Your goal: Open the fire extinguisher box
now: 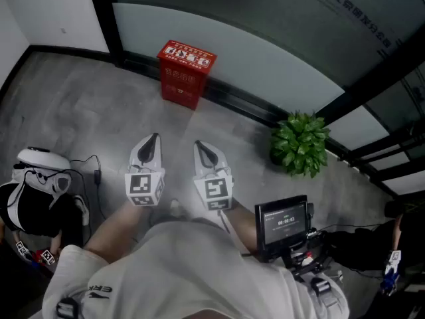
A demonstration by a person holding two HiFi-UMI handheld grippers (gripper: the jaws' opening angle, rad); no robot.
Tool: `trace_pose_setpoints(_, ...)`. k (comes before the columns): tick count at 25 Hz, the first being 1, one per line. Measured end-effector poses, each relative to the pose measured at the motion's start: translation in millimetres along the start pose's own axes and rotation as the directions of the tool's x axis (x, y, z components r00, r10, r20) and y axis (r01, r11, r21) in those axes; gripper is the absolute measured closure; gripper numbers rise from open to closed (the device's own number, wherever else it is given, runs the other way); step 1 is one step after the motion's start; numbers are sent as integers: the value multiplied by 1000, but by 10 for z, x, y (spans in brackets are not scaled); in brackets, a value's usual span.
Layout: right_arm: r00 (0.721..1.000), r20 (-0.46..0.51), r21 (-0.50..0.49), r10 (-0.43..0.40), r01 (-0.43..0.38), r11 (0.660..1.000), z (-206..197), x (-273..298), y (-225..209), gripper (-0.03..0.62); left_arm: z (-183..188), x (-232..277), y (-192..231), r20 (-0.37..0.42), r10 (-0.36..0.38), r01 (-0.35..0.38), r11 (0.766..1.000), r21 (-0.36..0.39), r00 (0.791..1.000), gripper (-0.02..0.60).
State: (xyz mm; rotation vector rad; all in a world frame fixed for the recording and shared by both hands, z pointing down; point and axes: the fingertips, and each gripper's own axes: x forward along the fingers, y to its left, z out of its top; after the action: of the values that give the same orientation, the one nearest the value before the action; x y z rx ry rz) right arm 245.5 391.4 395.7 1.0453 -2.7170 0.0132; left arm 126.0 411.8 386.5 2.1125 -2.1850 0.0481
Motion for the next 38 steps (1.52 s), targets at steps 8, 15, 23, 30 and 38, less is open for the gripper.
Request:
trace_pose_setpoints(8, 1000, -10, -24, -2, 2, 1000, 188, 818, -27, 581, 106, 640, 600, 10, -4, 4, 1000, 15, 1000, 580)
trace_pose_setpoints(15, 1000, -19, -10, 24, -24, 1000, 164, 1601, -200, 582, 62, 1316, 1005, 0, 15, -15, 999, 44, 1000, 580)
trace_pose_setpoints(23, 999, -19, 22, 35, -34, 999, 341, 2737, -660, 582, 44, 2422, 1498, -66, 13, -7, 996, 91, 998, 580)
trace_pose_setpoints(30, 998, -66, 36, 17, -15, 999, 403, 3580, -1208, 582, 66, 3423, 1904, -114, 10, 3, 994, 111, 993, 580)
trace_pose_setpoints(38, 988, -154, 45, -26, 33, 998, 157, 4318, -1462, 582, -172, 4301, 2411, -186, -55, 97, 970, 225, 981, 580)
